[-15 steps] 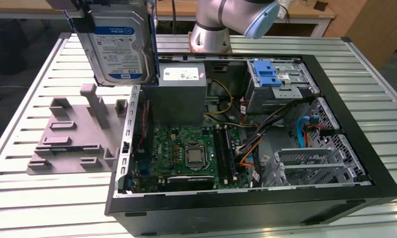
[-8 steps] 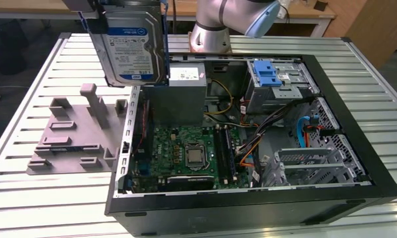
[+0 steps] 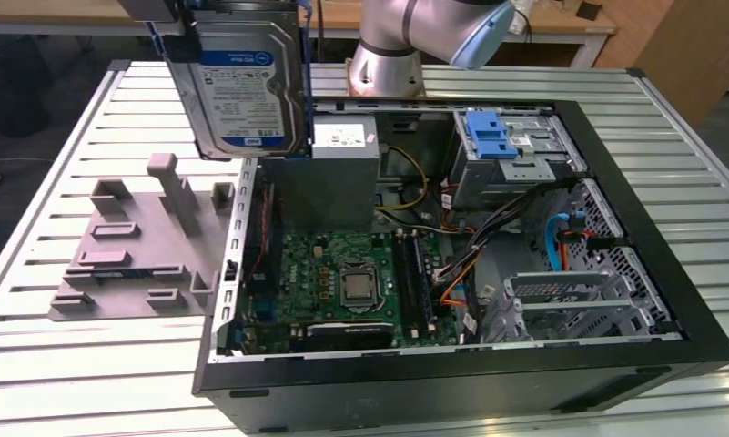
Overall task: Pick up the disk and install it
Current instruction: 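Pick up the disk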
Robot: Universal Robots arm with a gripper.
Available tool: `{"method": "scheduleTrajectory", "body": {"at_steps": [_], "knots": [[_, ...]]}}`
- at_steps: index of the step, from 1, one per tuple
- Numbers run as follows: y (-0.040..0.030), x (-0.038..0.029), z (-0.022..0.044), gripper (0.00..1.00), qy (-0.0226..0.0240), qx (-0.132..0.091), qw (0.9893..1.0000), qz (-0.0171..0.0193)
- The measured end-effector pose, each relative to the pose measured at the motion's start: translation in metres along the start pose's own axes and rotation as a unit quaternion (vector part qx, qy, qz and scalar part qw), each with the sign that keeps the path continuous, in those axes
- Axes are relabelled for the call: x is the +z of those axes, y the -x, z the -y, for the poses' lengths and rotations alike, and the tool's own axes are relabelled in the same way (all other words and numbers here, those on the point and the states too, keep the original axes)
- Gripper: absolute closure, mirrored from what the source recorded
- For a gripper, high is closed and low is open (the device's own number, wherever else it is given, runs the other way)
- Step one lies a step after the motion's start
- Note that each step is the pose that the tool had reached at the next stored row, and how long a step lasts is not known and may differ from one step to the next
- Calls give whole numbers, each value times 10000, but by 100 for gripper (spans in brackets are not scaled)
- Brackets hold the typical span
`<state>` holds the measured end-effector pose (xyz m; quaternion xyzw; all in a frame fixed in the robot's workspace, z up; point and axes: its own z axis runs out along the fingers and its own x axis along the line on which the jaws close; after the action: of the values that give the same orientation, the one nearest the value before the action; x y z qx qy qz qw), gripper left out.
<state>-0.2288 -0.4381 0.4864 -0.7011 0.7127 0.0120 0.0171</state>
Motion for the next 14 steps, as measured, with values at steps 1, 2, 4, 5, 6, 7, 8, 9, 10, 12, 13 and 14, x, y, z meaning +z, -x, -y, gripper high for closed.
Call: {"method": "scheduleTrajectory", "body": {"at_steps": [1,2,4,5,6,7,8,9,10,12,13,14], "knots": [[0,0,4,63,0,0,10000,0],[0,0,9,63,0,0,10000,0],[0,1,24,63,0,0,10000,0],[0,1,33,63,0,0,10000,0],[0,1,42,63,0,0,10000,0],[1,2,53,63,0,0,10000,0],[1,2,65,63,0,0,10000,0],[1,3,77,63,0,0,10000,1],[1,3,88,63,0,0,10000,0],[2,3,113,63,0,0,10000,0],[2,4,128,63,0,0,10000,0],[2,5,149,63,0,0,10000,0]]}}
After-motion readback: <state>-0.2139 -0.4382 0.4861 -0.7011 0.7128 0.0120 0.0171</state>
